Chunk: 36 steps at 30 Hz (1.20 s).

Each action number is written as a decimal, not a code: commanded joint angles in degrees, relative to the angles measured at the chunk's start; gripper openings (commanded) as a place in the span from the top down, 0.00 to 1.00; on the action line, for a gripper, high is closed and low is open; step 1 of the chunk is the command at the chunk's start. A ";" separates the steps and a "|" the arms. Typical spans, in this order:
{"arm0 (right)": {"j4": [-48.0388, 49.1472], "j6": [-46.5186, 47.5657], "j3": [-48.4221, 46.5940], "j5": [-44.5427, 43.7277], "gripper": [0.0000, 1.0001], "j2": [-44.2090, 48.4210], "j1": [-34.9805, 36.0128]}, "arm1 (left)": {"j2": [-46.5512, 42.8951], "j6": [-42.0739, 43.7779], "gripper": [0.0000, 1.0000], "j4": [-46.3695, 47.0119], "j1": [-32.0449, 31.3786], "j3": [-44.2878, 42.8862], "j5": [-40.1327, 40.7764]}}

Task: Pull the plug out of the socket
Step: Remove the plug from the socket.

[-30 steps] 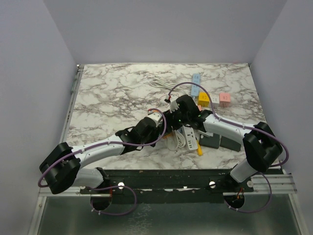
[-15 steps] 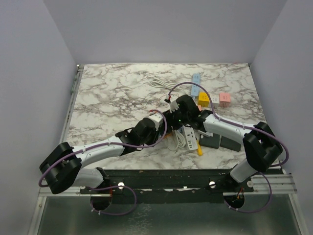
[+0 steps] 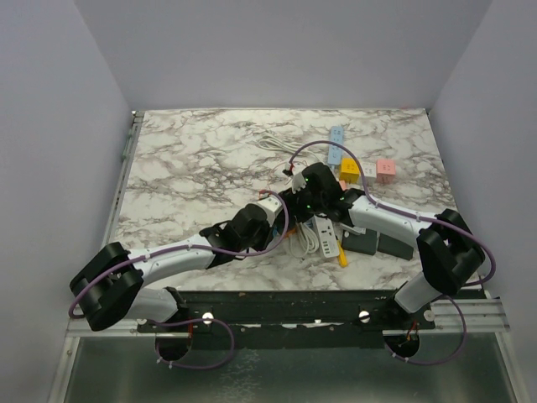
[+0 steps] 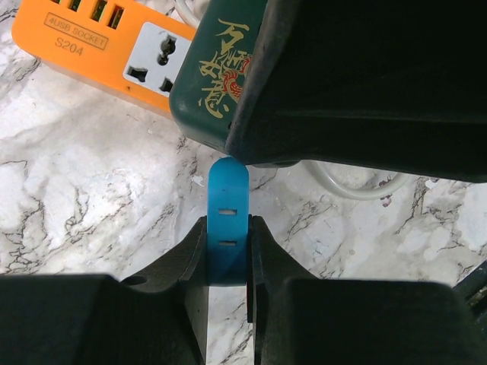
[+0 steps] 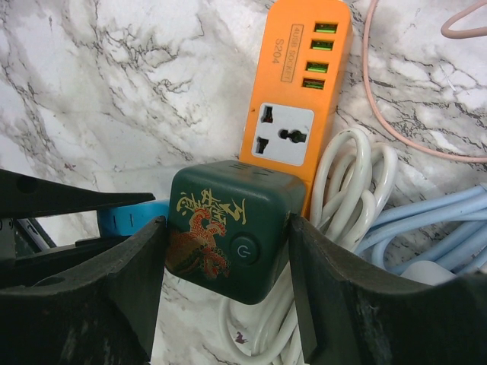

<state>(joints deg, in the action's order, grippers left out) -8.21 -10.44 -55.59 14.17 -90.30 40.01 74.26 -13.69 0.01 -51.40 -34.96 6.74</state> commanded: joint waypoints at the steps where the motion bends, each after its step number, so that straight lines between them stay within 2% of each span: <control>1: -3.62 2.51 1.00 -5.05 0.64 -0.04 -0.37 | 0.74 -1.04 1.00 -0.20 0.03 1.80 3.71; 4: -4.34 1.36 1.15 -6.88 0.63 0.14 0.00 | 0.84 -1.55 1.00 0.88 0.06 1.92 4.09; 11: -3.33 -4.70 2.20 -13.51 0.52 1.47 1.78 | 0.62 -1.00 1.00 3.10 0.01 2.09 -0.32; 18: -2.60 -5.89 2.44 -17.39 0.46 1.54 4.07 | 0.44 -0.64 1.00 4.51 -0.11 1.85 -2.51; 27: -3.45 -6.46 2.60 -20.71 0.63 -0.32 4.99 | 0.48 -0.28 1.00 4.95 -0.18 2.09 -3.50; 36: -2.66 0.16 2.15 -16.58 0.65 -1.43 4.97 | -0.74 2.57 1.00 3.82 0.00 3.07 -1.61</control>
<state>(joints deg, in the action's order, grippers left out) -7.44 -16.75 -54.72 0.23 -88.97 45.32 74.15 -13.02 3.97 -51.33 -32.86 6.20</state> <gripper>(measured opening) 0.613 0.211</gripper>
